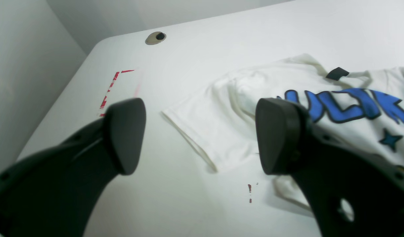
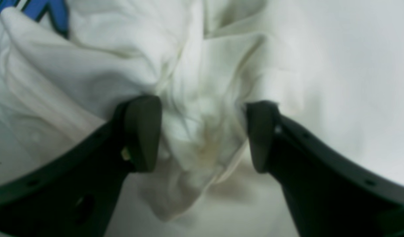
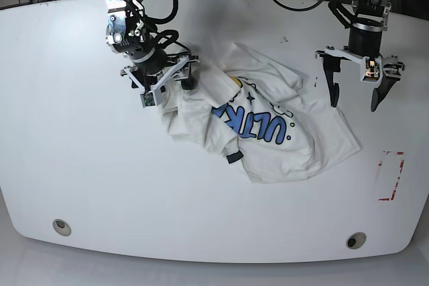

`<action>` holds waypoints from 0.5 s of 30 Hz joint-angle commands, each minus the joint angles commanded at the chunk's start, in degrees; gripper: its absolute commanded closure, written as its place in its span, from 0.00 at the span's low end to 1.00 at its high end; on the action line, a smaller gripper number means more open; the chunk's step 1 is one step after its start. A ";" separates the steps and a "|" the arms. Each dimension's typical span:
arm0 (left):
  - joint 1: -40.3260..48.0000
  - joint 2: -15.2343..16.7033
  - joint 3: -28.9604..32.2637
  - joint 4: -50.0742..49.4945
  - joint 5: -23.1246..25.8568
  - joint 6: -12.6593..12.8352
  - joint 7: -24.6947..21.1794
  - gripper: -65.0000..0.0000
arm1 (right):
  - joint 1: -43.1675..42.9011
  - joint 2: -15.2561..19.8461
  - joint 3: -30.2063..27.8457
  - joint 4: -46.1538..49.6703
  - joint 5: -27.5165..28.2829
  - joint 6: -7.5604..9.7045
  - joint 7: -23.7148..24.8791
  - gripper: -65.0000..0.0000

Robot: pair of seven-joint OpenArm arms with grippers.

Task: Fold the T-shirt properly
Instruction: 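Grasp a bunched fold of the shirt with the right gripper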

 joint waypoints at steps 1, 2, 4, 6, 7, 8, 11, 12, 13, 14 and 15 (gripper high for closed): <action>0.06 0.01 0.00 0.07 0.01 0.00 -0.05 0.25 | 0.20 0.10 0.25 -0.07 -0.01 0.06 0.01 0.36; 0.13 0.02 0.00 0.14 0.01 0.00 -0.10 0.25 | 0.39 0.21 0.49 -0.14 -0.03 0.12 0.01 0.35; 0.27 0.03 -0.04 0.25 -0.04 -0.04 -0.10 0.25 | 0.82 0.45 1.01 -0.41 0.05 0.42 0.01 0.33; 0.15 0.05 0.18 0.34 -0.09 0.05 -0.10 0.24 | 0.98 0.46 1.81 -1.44 0.49 1.21 0.23 0.30; 0.19 0.07 0.12 0.33 -0.05 0.04 -0.08 0.24 | 1.06 0.45 2.23 -1.67 0.52 1.45 0.25 0.30; 0.23 0.08 0.07 0.31 0.00 0.03 -0.06 0.24 | 1.15 0.43 2.65 -1.91 0.54 1.69 0.28 0.30; 0.04 0.05 0.00 0.24 0.01 -0.01 0.10 0.24 | 1.14 0.15 3.85 -2.24 0.70 1.88 0.30 0.30; -0.04 0.07 -0.04 0.22 0.03 -0.04 0.15 0.24 | 1.11 0.00 4.24 -2.26 0.70 1.87 0.32 0.30; -0.13 0.08 -0.03 0.17 0.03 -0.03 0.12 0.24 | 0.98 -0.18 4.65 -2.24 0.78 1.84 0.30 0.30; -0.22 0.10 -0.03 0.13 0.02 -0.03 0.10 0.24 | 0.84 -0.36 5.06 -2.23 0.85 1.81 0.27 0.30; -0.30 0.11 -0.05 0.10 0.05 -0.01 0.10 0.24 | 0.73 -0.59 5.51 -2.08 0.93 1.73 0.23 0.30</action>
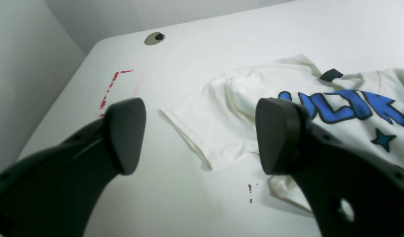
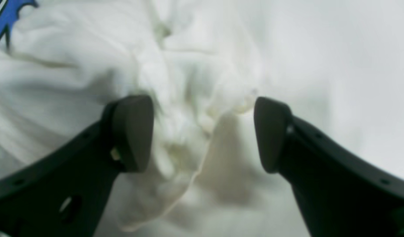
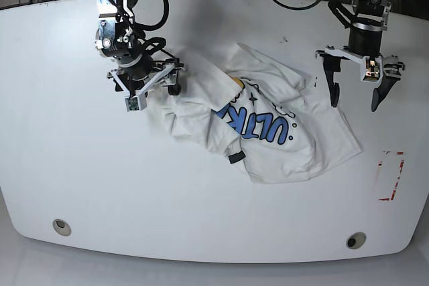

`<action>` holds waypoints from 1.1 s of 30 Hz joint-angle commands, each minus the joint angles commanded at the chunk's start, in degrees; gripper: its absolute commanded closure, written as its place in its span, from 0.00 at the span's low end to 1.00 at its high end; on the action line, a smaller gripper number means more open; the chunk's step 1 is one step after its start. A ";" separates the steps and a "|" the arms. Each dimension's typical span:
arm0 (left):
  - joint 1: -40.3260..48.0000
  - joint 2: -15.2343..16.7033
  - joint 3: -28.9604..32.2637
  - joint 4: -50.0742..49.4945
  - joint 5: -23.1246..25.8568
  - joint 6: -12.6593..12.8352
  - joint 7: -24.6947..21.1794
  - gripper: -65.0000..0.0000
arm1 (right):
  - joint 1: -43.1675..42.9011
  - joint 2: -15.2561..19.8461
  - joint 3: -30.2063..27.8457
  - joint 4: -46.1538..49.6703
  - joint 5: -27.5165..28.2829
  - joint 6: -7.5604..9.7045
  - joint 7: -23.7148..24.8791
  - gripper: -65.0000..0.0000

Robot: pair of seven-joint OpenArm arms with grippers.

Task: Fold the T-shirt properly
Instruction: 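Grasp a bunched fold of the shirt with the right gripper, then pull the grasped fabric away from the shirt with the right gripper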

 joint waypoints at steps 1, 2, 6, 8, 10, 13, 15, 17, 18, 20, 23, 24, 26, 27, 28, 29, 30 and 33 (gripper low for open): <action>-0.08 0.01 -0.02 -0.02 0.02 0.01 0.00 0.24 | -0.11 -0.23 0.45 0.16 0.08 -0.08 -0.04 0.30; -0.17 0.03 0.11 -0.04 0.08 0.01 -0.14 0.24 | -0.40 -1.02 1.29 -0.21 0.10 -0.24 0.05 0.30; -0.31 0.06 0.29 -0.13 0.17 0.02 -0.14 0.24 | -0.75 -1.98 2.05 -0.66 0.24 -0.47 0.21 0.29; -0.27 0.07 0.33 -0.13 0.16 0.07 -0.12 0.24 | -0.86 -2.00 1.69 -0.81 0.33 -0.44 0.23 0.29; -0.20 0.05 0.38 -0.13 0.13 0.12 -0.14 0.24 | -0.99 -2.02 1.23 -0.97 0.41 -0.43 0.31 0.29; -0.02 -0.14 0.61 -0.01 -0.27 -0.05 -0.10 0.24 | -2.03 -2.30 0.99 -0.68 0.53 -0.27 0.15 0.33; 0.03 -0.18 0.67 -0.03 -0.20 -0.09 -0.05 0.24 | -2.14 -2.39 0.94 -0.68 0.48 -0.35 0.19 0.36; -0.06 -0.13 0.68 -0.11 -0.13 -0.14 -0.02 0.24 | -2.45 -2.48 0.95 -0.74 0.51 -0.29 0.22 0.39; -0.07 -0.14 0.67 -0.13 -0.09 -0.15 -0.03 0.24 | -2.60 -2.55 0.99 -0.79 0.49 -0.31 0.24 0.40; -0.07 -0.15 0.65 -0.12 -0.05 -0.17 -0.03 0.24 | -2.91 -2.67 1.04 -0.85 0.50 -0.33 0.27 0.41; -0.12 -0.17 0.66 -0.11 -0.02 -0.11 -0.11 0.24 | -3.47 -2.86 1.06 -0.89 0.53 -0.32 0.39 0.41; -0.26 -0.13 0.54 -0.03 0.09 -0.14 -0.19 0.24 | -3.77 -3.15 0.98 -0.94 0.62 -0.27 0.12 0.41; -0.39 -0.09 0.41 0.05 0.24 -0.16 -0.25 0.24 | -4.09 -3.52 0.88 -1.01 0.70 -0.24 -0.14 0.41; -0.37 -0.08 0.40 0.05 0.27 -0.16 -0.23 0.24 | -4.10 -3.59 0.86 -1.03 0.70 -0.25 -0.14 0.42; -0.40 -0.10 0.36 0.04 0.21 -0.17 -0.25 0.24 | -4.15 -3.60 0.90 -0.98 0.72 -0.23 -0.20 0.43; -0.42 -0.11 0.32 0.04 0.16 -0.18 -0.27 0.24 | -4.20 -3.61 0.94 -0.94 0.73 -0.20 -0.25 0.44; -0.42 -0.11 0.29 0.04 0.19 -0.19 -0.30 0.24 | -4.18 -3.64 0.98 -0.98 0.73 -0.20 -0.31 0.46; -0.46 -0.06 0.30 0.06 0.18 -0.23 -0.25 0.24 | -4.14 -3.64 1.10 -0.87 0.82 -0.13 -0.46 0.54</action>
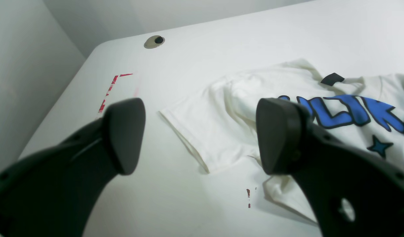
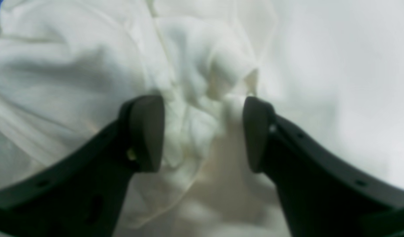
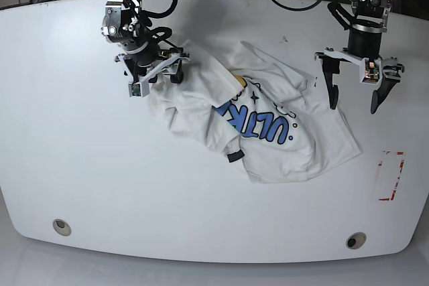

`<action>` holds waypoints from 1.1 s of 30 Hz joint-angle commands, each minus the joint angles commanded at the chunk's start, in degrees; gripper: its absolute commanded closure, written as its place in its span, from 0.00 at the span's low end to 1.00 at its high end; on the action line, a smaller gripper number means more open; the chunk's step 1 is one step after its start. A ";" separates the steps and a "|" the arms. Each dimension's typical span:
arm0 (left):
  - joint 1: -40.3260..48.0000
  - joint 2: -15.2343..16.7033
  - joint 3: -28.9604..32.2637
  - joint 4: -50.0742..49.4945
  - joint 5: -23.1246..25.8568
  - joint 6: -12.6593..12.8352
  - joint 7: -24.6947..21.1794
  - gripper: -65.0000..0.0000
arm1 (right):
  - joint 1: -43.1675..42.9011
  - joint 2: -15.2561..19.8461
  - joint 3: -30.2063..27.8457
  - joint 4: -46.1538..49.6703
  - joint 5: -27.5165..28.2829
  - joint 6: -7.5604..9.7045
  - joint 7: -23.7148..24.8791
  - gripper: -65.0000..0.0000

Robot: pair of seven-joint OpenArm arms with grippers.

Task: Fold the T-shirt properly
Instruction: 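Pull the grasped fabric away from the shirt with the right gripper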

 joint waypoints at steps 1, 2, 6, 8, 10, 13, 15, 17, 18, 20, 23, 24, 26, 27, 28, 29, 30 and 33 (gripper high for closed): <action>0.02 0.01 -0.01 -0.02 0.03 0.01 -0.04 0.24 | 0.05 -0.02 0.09 0.09 0.02 0.00 -0.08 0.57; 0.05 0.01 -0.03 -0.04 0.07 0.03 -0.08 0.24 | 0.10 -0.04 0.17 0.18 0.04 -0.01 -0.16 0.61; 0.24 0.16 0.27 -0.01 0.11 0.29 -0.07 0.24 | 0.55 -0.27 0.43 0.25 0.15 -0.16 -0.32 0.85; 0.21 0.15 0.25 0.03 0.13 0.33 -0.02 0.24 | 0.60 -0.35 0.37 0.20 0.17 -0.19 -0.40 0.92; 0.21 0.19 0.22 0.01 0.18 0.38 0.02 0.24 | 0.63 -0.43 0.29 0.09 0.26 -0.21 -0.52 0.97; 0.30 0.36 0.22 0.02 0.09 0.32 -0.02 0.24 | 0.72 -0.61 0.04 -0.19 0.14 -0.04 -0.33 0.99; 0.44 0.53 0.32 0.08 -0.04 0.27 -0.04 0.24 | 0.80 -0.72 -0.08 -0.29 -0.02 0.06 0.02 0.99; 0.51 0.56 0.35 0.07 -0.08 0.25 0.06 0.23 | 0.87 -0.72 -0.05 -0.08 0.00 0.04 0.27 0.99; 0.56 0.55 0.34 0.05 -0.09 0.24 0.14 0.23 | 0.89 -0.71 -0.01 0.05 0.01 0.03 0.45 0.99; 0.55 0.66 0.41 -0.01 -0.13 0.24 0.11 0.23 | 0.94 -0.72 0.03 0.27 -0.01 -0.04 1.00 0.99; 0.71 0.79 0.60 0.02 -0.20 0.23 0.27 0.23 | 0.96 -0.67 0.05 0.72 -0.05 -0.08 2.20 0.99; 0.73 0.86 0.67 0.01 -0.18 0.21 0.33 0.23 | 1.02 -0.65 0.07 0.85 -0.06 -0.11 2.67 0.99; 0.76 1.07 1.06 0.04 0.01 0.19 0.69 0.22 | 0.84 -0.50 0.10 0.69 0.20 -0.23 2.36 0.99; 0.76 1.14 1.18 0.03 -0.01 0.19 0.73 0.23 | 0.90 -0.47 0.10 0.84 0.19 -0.23 2.47 0.99; 0.77 1.20 1.29 0.02 -0.03 0.18 0.77 0.23 | 0.96 -0.44 0.11 1.00 0.18 -0.23 2.59 0.99; 0.73 1.25 1.39 0.02 0.00 0.16 0.80 0.23 | 1.00 -0.40 0.17 1.26 0.19 -0.25 2.63 0.99; 0.69 1.30 1.49 0.02 0.02 0.14 0.83 0.23 | 1.03 -0.37 0.22 1.51 0.20 -0.27 2.66 0.99; 0.64 1.37 1.99 0.20 -0.07 -0.01 0.77 0.23 | 1.05 -0.12 0.32 2.47 0.09 -0.17 2.27 0.99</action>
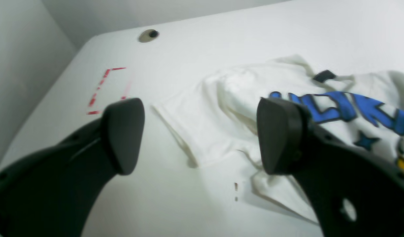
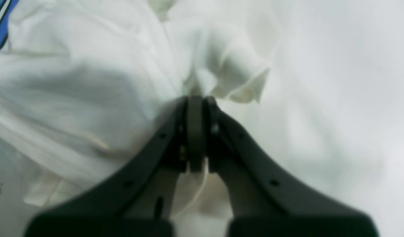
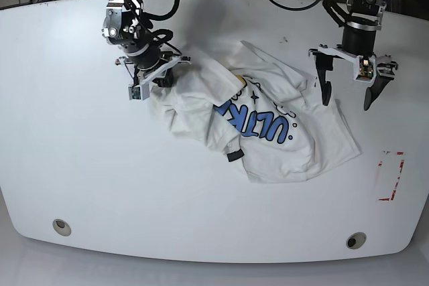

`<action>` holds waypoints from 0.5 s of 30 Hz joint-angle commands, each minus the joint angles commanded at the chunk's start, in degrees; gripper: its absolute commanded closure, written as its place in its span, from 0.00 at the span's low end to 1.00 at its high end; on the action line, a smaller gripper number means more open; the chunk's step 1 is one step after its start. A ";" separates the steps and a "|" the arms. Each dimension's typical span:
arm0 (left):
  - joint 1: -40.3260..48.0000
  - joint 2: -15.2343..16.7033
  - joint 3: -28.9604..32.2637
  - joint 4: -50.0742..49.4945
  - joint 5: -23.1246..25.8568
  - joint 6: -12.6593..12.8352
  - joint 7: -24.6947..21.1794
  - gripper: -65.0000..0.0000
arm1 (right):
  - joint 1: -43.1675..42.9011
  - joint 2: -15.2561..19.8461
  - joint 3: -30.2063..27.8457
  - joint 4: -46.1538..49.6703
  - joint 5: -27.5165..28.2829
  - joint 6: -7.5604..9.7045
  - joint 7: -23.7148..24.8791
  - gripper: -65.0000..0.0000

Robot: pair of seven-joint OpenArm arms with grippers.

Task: Fold the T-shirt properly
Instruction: 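Pull the grasped fabric away from the shirt with the right gripper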

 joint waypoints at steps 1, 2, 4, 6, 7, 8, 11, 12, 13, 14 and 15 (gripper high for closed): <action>-0.02 0.00 0.20 0.07 -0.01 -0.04 0.02 0.23 | 0.03 0.08 0.01 0.37 -0.04 0.03 -0.15 0.99; 0.01 -0.15 0.13 0.23 -0.06 -0.01 -0.16 0.23 | 0.07 0.69 -0.16 0.99 0.03 0.01 -0.62 0.99; 0.04 -0.30 0.21 0.50 -0.12 0.00 -0.32 0.23 | 0.16 1.65 -0.38 2.10 0.08 -0.02 -1.36 0.99; 0.06 -0.29 0.42 0.68 -0.13 -0.01 -0.26 0.23 | 0.28 2.37 -0.41 3.02 0.05 -0.05 -1.78 0.99; 0.08 -0.28 0.48 0.76 -0.14 -0.01 -0.20 0.23 | 0.34 2.76 -0.38 3.44 0.03 -0.07 -1.93 0.99; 0.11 -0.29 0.57 0.85 -0.12 0.01 -0.23 0.23 | 0.41 3.17 -0.39 3.90 0.04 -0.06 -2.09 0.99; 0.17 -0.27 0.48 1.23 -0.01 0.09 -0.28 0.23 | 0.58 4.27 -0.50 5.07 0.09 -0.14 -2.36 0.99; 0.38 -0.17 0.10 1.55 0.11 0.12 -0.26 0.23 | 0.34 4.85 -0.42 5.91 0.21 -0.23 -2.15 1.00; 0.58 -0.08 -0.29 1.88 0.23 0.16 -0.24 0.22 | 0.10 5.42 -0.35 6.74 0.32 -0.32 -1.95 1.00; 0.59 -0.07 -0.35 2.00 0.26 0.15 -0.22 0.22 | 0.21 5.63 -0.31 6.99 0.34 -0.36 -2.00 1.00; 0.59 -0.06 -0.42 2.11 0.30 0.14 -0.20 0.22 | 0.31 5.85 -0.28 7.25 0.35 -0.41 -2.05 1.00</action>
